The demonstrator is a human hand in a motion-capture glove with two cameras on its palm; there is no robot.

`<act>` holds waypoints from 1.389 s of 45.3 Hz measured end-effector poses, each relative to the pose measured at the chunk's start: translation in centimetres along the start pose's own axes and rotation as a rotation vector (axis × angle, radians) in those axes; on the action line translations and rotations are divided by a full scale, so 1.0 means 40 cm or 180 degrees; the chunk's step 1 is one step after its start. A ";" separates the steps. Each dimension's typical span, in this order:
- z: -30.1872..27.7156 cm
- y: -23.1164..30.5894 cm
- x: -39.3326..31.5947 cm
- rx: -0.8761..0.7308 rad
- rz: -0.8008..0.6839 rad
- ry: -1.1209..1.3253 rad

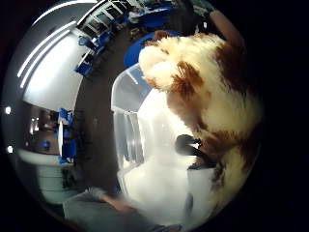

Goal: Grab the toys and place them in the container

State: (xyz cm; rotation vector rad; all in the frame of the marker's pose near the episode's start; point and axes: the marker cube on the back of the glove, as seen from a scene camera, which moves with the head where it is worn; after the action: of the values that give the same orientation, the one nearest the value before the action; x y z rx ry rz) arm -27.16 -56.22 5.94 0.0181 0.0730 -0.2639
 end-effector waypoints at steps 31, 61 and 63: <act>0.002 0.100 0.055 -0.0585 -0.0129 0.0081; -0.196 0.980 0.360 0.0040 0.0475 0.0050; -0.180 1.045 0.336 0.0051 0.0502 0.0006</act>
State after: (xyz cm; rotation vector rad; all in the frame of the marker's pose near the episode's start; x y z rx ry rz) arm -3.82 -19.18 -1.89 0.0400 0.0710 -0.1068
